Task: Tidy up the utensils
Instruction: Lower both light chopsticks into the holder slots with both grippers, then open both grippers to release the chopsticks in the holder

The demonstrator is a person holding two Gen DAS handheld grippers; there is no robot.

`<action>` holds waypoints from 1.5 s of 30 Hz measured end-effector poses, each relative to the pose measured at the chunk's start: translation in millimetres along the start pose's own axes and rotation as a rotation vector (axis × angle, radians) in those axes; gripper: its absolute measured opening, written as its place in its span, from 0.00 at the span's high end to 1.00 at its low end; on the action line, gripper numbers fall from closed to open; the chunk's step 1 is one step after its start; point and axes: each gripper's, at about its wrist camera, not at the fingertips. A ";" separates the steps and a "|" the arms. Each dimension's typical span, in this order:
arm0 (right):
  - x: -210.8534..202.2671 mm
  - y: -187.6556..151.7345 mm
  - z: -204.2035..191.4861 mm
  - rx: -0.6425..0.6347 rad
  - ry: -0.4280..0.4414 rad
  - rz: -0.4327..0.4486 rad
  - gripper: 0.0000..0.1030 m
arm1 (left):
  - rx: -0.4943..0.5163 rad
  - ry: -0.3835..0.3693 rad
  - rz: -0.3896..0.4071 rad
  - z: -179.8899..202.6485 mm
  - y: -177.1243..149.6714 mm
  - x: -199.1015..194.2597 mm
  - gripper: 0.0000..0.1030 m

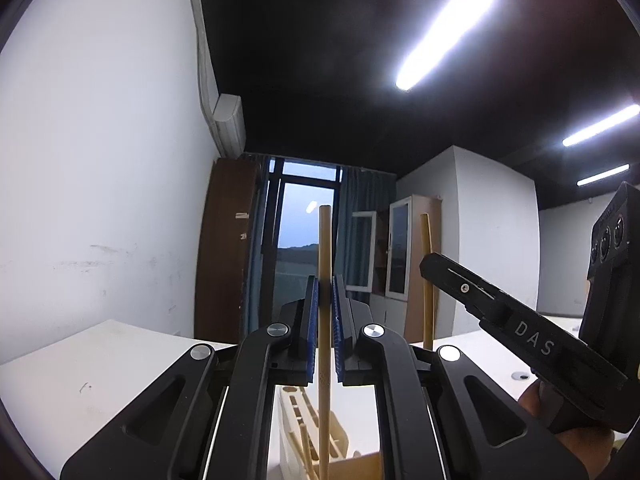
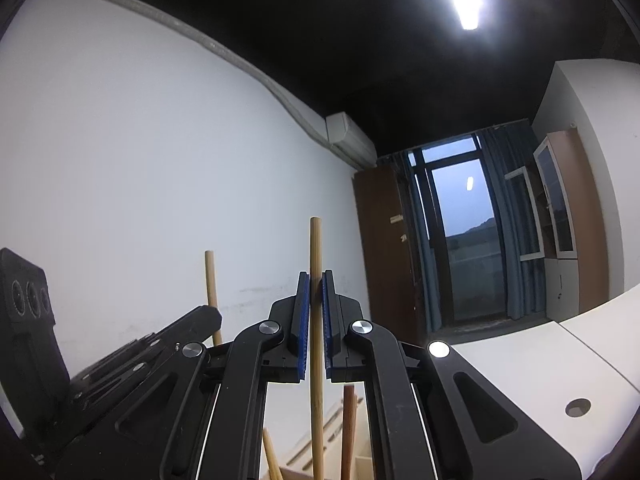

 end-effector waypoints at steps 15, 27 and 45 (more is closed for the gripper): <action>-11.0 -10.5 -1.2 -0.031 -0.003 -0.106 0.93 | -0.042 -0.067 -0.087 -21.6 -11.1 -1.2 0.94; -14.7 -22.8 -5.6 -0.040 -0.017 -0.184 0.93 | -0.045 -0.068 -0.130 -31.4 -16.7 -1.0 0.94; -19.4 -45.3 0.6 -0.048 -0.044 -0.304 0.93 | -0.039 -0.053 -0.214 -36.3 -37.9 -1.2 0.92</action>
Point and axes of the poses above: each gripper's, at about its wrist camera, not at the fingertips, and x roughly the way its jaws point, z to its right, y to its top, and after that the axes turned 15 degrees about z, right-handed
